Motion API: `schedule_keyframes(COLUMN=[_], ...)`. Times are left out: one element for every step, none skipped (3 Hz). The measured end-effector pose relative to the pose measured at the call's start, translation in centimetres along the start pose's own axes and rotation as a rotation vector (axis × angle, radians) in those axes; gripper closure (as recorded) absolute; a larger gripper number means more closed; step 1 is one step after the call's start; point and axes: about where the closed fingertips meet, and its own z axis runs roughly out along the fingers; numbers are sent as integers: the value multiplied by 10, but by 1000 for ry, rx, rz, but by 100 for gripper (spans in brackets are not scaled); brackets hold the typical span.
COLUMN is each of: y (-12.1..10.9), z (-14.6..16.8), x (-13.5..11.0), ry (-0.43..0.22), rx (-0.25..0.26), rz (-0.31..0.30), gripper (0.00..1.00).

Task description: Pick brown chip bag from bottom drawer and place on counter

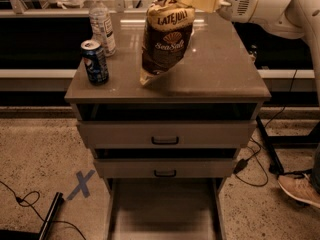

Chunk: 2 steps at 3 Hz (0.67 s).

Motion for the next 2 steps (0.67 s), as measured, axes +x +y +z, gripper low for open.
schedule_keyframes(y=[-21,-33], z=[-24,-50], x=[27,53], ry=[11,9], rx=[83,150], rz=[63,108], gripper=[100,100])
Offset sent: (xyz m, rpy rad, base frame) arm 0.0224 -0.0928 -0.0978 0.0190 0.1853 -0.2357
